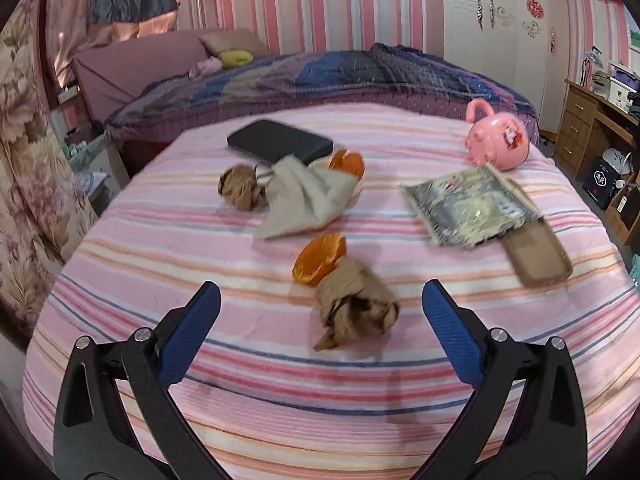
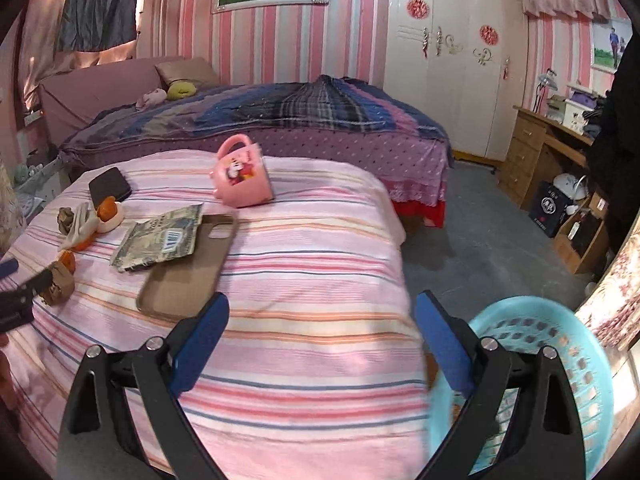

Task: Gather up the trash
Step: 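Grasp the crumpled brown paper with the left tool and lift it, then grasp the printed silver wrapper with the right tool while the left tool holds the paper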

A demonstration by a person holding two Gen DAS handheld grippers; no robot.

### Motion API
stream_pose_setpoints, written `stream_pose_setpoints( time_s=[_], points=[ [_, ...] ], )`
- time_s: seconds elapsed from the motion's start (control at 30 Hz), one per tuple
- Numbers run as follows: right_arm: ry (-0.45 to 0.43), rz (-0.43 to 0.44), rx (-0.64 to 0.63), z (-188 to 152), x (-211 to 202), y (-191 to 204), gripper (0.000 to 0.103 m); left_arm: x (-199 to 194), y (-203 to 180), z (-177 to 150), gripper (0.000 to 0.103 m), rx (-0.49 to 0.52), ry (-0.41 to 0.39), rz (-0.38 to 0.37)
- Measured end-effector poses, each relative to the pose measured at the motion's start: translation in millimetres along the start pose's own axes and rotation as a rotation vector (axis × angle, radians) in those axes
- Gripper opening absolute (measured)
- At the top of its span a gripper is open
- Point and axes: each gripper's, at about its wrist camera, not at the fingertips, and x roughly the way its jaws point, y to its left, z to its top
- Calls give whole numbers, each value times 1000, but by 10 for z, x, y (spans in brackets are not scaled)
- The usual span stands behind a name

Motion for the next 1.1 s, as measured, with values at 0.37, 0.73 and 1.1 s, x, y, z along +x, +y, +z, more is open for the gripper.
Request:
stream_pose_setpoints(
  time_s=[0.37, 0.73, 1.1],
  points=[
    [36, 39, 19, -13, 178, 246, 92, 238, -34, -10, 53, -5, 91, -69],
    [33, 87, -9, 81, 249, 533, 92, -90, 77, 136, 45, 3, -4, -88],
    [79, 137, -76, 308, 723, 1093, 92, -108, 451, 338, 45, -23, -83, 47]
  ],
)
